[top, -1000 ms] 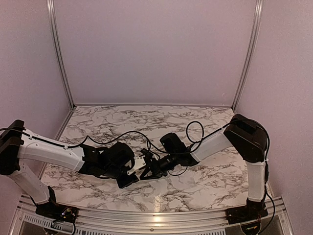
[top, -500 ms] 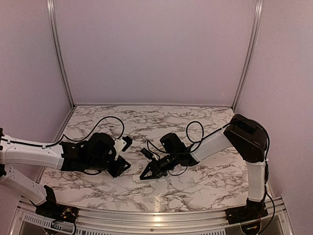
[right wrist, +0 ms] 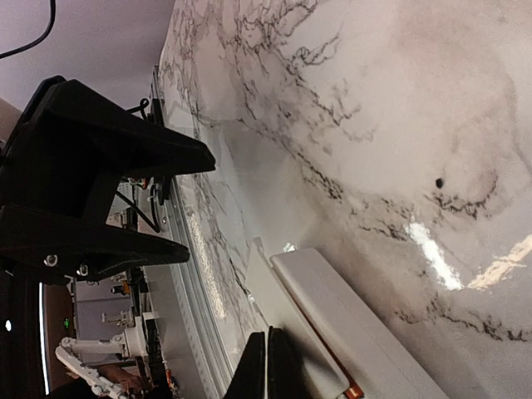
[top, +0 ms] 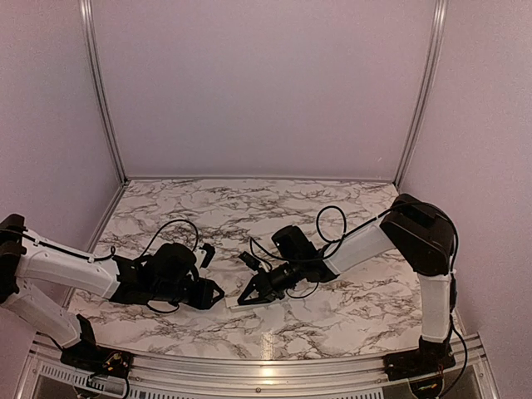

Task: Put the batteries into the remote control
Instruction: Adjust the remote control at the center of the board.

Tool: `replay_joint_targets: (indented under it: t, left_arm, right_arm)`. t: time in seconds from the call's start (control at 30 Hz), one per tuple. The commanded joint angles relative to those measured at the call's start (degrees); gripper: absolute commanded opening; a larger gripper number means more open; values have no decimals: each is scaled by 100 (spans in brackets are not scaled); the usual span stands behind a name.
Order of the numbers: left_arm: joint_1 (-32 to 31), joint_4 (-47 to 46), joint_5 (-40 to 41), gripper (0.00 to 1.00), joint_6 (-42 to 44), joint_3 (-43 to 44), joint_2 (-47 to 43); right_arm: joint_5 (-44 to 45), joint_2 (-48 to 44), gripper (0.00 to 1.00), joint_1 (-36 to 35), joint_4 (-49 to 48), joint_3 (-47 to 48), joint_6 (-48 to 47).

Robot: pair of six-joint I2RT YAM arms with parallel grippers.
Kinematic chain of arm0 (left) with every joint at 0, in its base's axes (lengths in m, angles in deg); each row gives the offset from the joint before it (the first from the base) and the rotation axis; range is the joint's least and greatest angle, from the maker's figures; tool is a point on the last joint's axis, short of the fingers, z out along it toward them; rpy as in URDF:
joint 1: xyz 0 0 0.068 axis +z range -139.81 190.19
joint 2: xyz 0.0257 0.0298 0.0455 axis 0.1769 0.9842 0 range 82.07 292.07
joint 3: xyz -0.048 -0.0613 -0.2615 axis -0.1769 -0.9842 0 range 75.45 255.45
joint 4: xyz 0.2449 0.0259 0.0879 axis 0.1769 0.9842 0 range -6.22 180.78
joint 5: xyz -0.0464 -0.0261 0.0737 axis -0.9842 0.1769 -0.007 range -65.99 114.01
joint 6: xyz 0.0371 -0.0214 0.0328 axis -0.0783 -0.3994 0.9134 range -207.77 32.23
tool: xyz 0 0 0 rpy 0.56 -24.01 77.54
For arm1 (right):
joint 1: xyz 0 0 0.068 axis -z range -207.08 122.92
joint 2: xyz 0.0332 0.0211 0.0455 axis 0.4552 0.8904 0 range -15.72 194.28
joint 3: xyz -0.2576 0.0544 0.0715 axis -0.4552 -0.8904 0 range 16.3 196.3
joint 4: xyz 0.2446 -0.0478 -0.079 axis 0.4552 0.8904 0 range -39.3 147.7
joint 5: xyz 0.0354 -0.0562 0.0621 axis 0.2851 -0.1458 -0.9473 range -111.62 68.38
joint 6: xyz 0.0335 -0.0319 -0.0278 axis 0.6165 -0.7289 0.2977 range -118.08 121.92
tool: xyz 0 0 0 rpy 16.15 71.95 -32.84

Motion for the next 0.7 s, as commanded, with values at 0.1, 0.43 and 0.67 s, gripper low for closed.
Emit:
replay_joint_targets:
  t: [0.1, 0.43, 0.67]
  left_arm:
    - [99, -497, -204, 38, -238, 331, 501]
    - [199, -435, -473, 30, 20, 829, 1067]
    - [193, -253, -631, 27, 207, 1045, 1418]
  right_arm:
    - [134, 6, 2, -49, 50, -81, -17]
    - [106, -39, 1, -45, -34, -97, 23]
    - [89, -74, 2, -49, -67, -107, 55]
